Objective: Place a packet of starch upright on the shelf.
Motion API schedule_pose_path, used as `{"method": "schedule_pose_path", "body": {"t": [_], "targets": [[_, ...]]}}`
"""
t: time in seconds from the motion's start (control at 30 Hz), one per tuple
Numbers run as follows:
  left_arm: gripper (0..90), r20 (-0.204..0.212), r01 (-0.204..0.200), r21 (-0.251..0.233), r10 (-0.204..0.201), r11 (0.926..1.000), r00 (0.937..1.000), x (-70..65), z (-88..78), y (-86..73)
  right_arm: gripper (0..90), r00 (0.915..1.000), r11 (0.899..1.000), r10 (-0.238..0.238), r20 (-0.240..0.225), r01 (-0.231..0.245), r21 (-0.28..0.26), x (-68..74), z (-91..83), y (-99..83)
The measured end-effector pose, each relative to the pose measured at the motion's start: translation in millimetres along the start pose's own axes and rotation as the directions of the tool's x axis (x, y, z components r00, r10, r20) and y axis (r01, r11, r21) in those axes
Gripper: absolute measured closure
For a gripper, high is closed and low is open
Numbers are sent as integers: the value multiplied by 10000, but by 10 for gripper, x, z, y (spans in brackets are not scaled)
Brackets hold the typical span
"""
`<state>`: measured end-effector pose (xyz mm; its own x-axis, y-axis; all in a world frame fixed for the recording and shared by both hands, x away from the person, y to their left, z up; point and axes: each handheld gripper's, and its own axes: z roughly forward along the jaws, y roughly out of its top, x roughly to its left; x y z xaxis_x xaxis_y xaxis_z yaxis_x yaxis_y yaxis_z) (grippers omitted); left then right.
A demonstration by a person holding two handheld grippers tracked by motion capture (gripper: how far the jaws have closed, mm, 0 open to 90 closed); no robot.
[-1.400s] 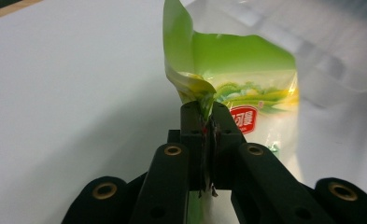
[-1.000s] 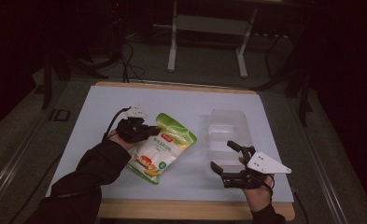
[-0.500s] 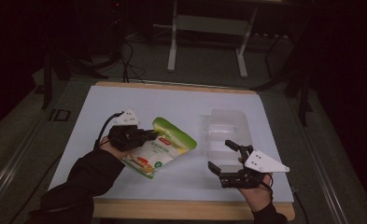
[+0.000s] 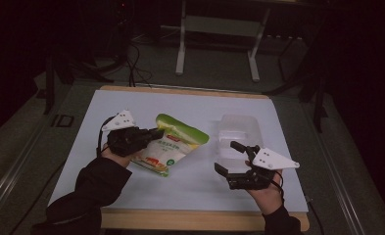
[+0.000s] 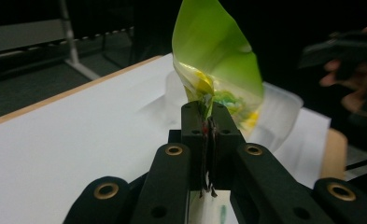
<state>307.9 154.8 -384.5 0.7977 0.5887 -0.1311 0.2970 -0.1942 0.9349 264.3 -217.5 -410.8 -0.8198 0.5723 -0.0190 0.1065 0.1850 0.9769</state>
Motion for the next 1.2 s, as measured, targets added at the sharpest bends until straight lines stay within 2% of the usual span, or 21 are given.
{"method": "schedule_pose_path", "body": {"t": [0.1,0.13,0.2,0.23,0.27,0.3,0.37,0.43,0.47,0.5,0.63,0.7,0.73,0.8,0.87,0.9,0.93,0.97,1.0,1.07,1.2], "targets": [[879,279,-2,-199,8,9998,9996,-29,6,26,136,9995,9996,249,-206,-247,111,-36,81,14],[879,227,-32,-270,38,9996,9997,-40,6,32,143,9983,9989,454,-353,-449,136,-52,112,15],[879,583,139,-463,-112,9988,9982,-54,8,57,144,9970,9981,601,-480,-593,193,-63,160,13],[879,536,141,-654,-106,9978,9985,-72,7,70,145,9967,9979,607,-534,-594,240,-69,188,11],[880,758,284,-755,-226,9967,9969,-75,10,80,146,9949,9966,777,-642,-758,309,-75,224,11],[880,758,284,-755,-226,9967,9969,-75,10,80,154,9942,9964,817,-701,-797,304,-80,247,11],[880,1058,283,-945,-182,9951,9942,-122,23,127,167,9898,9945,1021,-997,-992,337,-89,312,24],[880,1062,178,-1060,-65,9942,9943,-171,36,158,191,9871,9936,1105,-1160,-1070,364,-92,360,39],[880,1237,178,-1073,-44,9941,9923,-188,44,177,219,9862,9940,1087,-1249,-1059,289,-91,380,48],[879,1260,157,-1146,-12,9933,9920,-205,50,188,225,9819,9928,1193,-1472,-1159,318,-90,409,60],[879,1534,343,-1252,-148,9915,9881,-236,81,216,267,9797,9951,985,-1745,-947,300,-59,492,90],[879,1678,322,-1366,-89,9901,9858,-265,97,224,325,9793,9960,890,-1819,-860,242,-43,519,98],[879,1721,301,-1391,-58,9898,9851,-275,102,226,379,9762,9955,950,-1948,-926,215,-40,530,101],[879,1920,374,-1421,-95,9891,9814,-285,118,228,479,9774,9967,817,-1950,-798,174,-24,541,113],[879,1920,374,-1421,-95,9891,9814,-285,118,228,479,9766,9967,810,-1993,-786,199,-11,540,123],[879,2130,573,-1376,-270,9888,9767,-292,143,218,517,9766,9967,810,-1993,-786,199,-11,540,123],[879,2202,525,-1297,-228,9902,9752,-296,158,214,651,9721,9959,862,-2180,-782,447,-3,554,141],[879,2141,430,-1211,-162,9917,9767,-313,171,211,736,9736,9960,771,-2148,-655,604,3,554,149],[879,2074,349,-1168,-100,9925,9782,-323,180,204,780,9729,9961,663,-2216,-515,718,6,555,155],[878,2146,404,-1030,-174,9939,9765,-303,182,190,814,9665,9921,968,-2376,-746,1009,-11,563,161],[878,2212,445,-921,-231,9948,9750,-286,173,166,831,9500,9866,1193,-2886,-810,1414,-50,580,179]]}}
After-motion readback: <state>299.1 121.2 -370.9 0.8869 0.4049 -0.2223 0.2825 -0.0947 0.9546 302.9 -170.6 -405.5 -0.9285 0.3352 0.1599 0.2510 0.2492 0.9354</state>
